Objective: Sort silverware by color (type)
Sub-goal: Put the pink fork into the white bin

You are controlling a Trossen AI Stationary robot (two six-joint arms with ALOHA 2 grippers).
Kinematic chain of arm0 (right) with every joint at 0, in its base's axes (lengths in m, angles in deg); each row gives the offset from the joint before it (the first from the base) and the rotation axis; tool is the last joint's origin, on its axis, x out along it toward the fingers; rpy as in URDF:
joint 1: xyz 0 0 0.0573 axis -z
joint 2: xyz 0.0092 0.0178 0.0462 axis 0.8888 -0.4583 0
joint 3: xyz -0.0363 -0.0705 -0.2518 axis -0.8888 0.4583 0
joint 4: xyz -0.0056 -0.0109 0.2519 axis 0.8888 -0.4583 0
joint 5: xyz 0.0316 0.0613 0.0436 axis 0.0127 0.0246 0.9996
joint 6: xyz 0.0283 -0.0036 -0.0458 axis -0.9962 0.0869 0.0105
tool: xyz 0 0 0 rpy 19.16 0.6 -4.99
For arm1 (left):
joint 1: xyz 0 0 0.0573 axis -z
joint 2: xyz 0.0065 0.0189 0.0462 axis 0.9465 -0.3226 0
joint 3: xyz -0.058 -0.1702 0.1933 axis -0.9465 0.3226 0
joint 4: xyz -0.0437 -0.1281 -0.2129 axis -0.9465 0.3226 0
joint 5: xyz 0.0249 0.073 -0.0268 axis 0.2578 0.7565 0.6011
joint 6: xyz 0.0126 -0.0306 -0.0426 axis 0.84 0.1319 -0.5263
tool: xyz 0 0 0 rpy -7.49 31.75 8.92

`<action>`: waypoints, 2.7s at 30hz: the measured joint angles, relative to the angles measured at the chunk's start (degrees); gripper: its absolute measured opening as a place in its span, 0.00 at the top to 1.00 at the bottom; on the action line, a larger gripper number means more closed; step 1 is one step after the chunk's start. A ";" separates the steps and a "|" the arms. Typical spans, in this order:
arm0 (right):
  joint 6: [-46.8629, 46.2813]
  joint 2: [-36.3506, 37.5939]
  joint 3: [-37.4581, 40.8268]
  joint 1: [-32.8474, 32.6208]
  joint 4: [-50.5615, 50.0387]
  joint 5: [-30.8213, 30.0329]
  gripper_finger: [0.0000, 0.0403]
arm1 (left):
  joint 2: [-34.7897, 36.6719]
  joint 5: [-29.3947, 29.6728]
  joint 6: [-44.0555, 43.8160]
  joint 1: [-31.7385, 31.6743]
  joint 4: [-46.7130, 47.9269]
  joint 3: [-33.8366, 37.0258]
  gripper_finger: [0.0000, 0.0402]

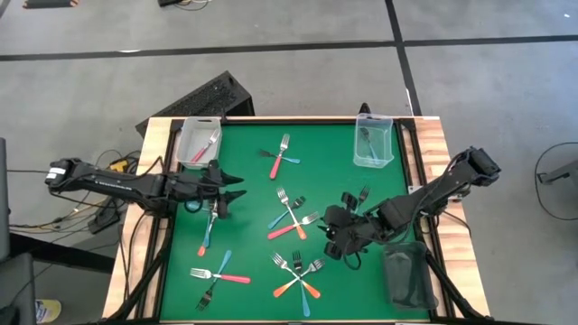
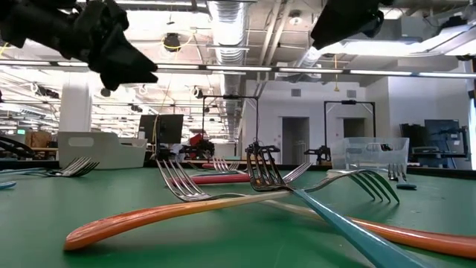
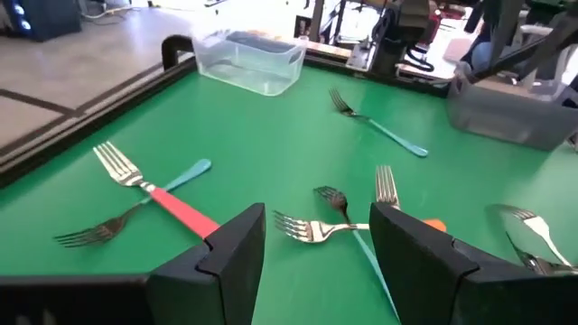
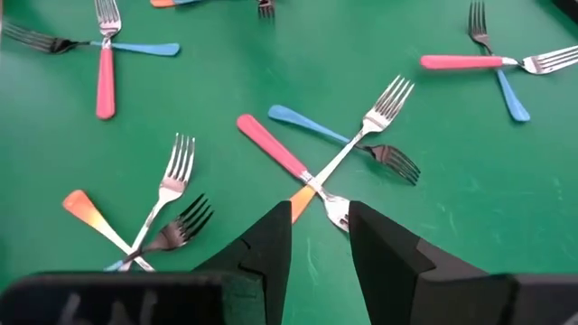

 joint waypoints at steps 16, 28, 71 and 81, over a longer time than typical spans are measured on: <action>-19.86 -1.31 12.47 -2.47 10.71 1.32 0.66 | 4.46 3.51 5.42 0.01 -3.09 2.27 0.53; -16.34 -4.86 20.50 -5.14 35.11 2.39 0.66 | 3.81 3.48 -1.78 0.01 -7.32 9.48 0.53; 5.97 18.53 16.65 22.97 10.58 9.23 0.52 | 8.72 6.96 29.98 -11.21 0.97 -7.28 0.53; 12.55 12.61 16.68 32.87 12.25 20.28 0.52 | 8.72 6.74 25.27 -13.19 8.28 -8.34 0.53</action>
